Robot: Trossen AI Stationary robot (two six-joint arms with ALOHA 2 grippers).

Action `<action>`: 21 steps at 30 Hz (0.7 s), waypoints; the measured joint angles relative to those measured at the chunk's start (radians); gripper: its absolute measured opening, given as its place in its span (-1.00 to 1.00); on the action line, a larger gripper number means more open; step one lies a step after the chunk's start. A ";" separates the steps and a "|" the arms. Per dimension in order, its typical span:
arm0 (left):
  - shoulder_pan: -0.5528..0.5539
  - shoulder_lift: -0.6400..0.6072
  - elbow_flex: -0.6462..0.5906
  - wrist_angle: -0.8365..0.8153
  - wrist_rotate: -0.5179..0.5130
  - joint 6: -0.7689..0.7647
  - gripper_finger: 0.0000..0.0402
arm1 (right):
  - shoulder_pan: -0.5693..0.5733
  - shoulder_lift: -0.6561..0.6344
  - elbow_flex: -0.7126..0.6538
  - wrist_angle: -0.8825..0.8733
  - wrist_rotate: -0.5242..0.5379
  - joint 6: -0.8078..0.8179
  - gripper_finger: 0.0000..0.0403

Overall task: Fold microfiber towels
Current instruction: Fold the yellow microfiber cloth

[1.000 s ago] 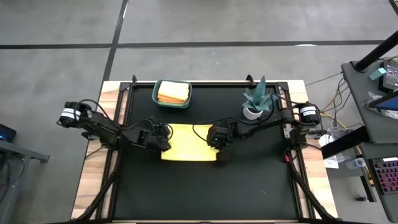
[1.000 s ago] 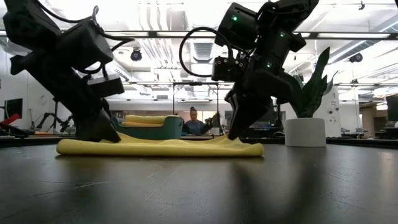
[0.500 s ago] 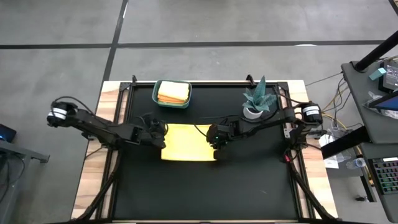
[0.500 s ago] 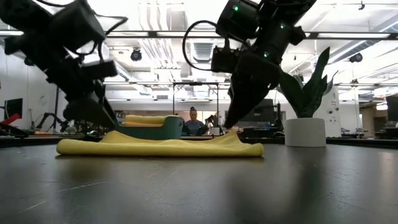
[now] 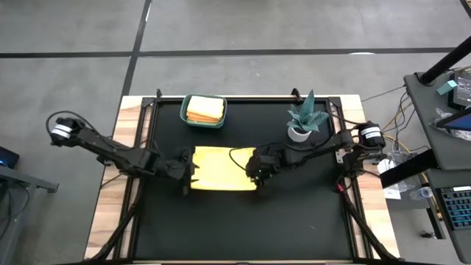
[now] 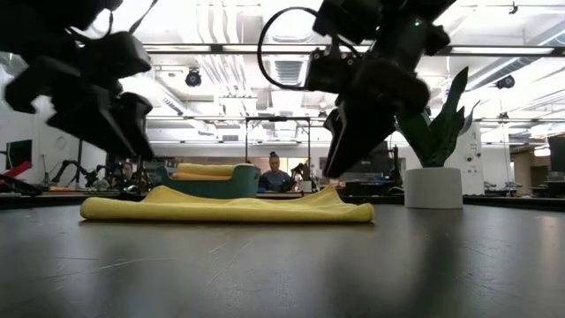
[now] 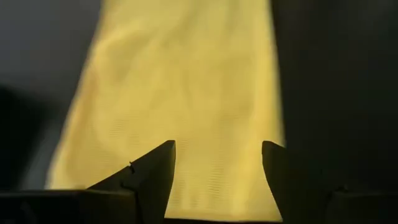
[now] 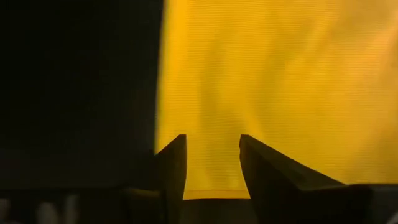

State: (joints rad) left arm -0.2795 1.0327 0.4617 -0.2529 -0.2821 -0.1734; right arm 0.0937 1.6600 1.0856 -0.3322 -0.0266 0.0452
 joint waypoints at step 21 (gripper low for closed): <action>-0.186 0.301 0.090 -0.084 -0.010 -0.258 0.11 | 0.088 -0.003 -0.032 -0.161 0.070 0.717 -0.24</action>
State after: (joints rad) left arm -0.4654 1.3336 0.5518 -0.3365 -0.2925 -0.4315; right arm 0.1812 1.6573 1.0538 -0.4927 0.0436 0.7626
